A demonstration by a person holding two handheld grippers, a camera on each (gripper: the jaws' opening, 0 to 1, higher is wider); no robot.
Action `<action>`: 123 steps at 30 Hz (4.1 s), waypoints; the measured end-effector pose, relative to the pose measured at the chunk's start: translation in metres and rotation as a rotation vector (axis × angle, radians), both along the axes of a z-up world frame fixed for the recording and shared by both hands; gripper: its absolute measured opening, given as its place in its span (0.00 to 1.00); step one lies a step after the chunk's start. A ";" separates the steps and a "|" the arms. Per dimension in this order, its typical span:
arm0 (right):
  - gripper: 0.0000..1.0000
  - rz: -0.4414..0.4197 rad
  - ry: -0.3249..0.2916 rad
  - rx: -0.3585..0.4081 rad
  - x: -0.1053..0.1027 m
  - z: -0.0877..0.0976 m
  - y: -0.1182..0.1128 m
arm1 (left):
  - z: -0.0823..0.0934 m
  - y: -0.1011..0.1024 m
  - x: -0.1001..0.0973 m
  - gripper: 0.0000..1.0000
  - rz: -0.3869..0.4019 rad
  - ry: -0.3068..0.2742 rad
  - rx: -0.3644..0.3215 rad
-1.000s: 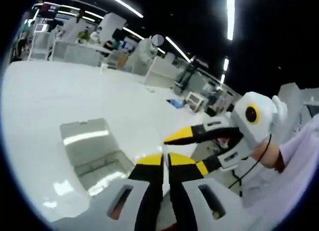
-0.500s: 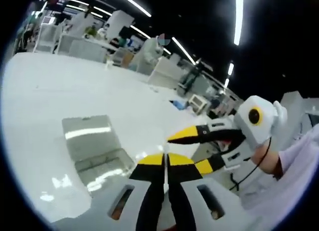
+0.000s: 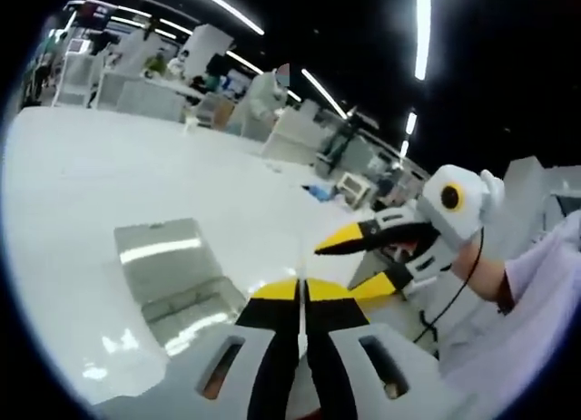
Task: Insert the divider into the dual guide fixture by aligning both edges with the guide slots and pushing it downward to the bottom, including one-sided entry, uneven engagement, binding, and posture correction.
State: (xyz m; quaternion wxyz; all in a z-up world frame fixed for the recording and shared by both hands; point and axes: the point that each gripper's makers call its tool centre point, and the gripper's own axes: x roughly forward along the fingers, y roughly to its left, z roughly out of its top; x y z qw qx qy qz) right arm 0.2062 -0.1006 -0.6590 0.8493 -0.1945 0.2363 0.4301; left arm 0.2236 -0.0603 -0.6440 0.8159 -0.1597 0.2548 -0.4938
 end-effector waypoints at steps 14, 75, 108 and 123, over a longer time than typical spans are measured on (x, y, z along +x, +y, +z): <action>0.26 0.107 0.063 0.077 -0.010 0.017 -0.008 | 0.019 0.001 -0.009 0.00 -0.144 -0.105 -0.074; 0.00 0.190 0.394 0.445 -0.045 0.045 0.022 | 0.029 0.003 -0.023 0.25 -0.306 -0.112 -0.196; 0.00 -0.088 0.332 0.273 -0.018 -0.012 0.018 | -0.020 0.052 -0.021 0.32 -0.112 -0.182 0.093; 0.00 -0.186 0.353 0.242 -0.018 -0.020 0.026 | -0.022 0.072 -0.022 0.36 -0.119 -0.190 0.101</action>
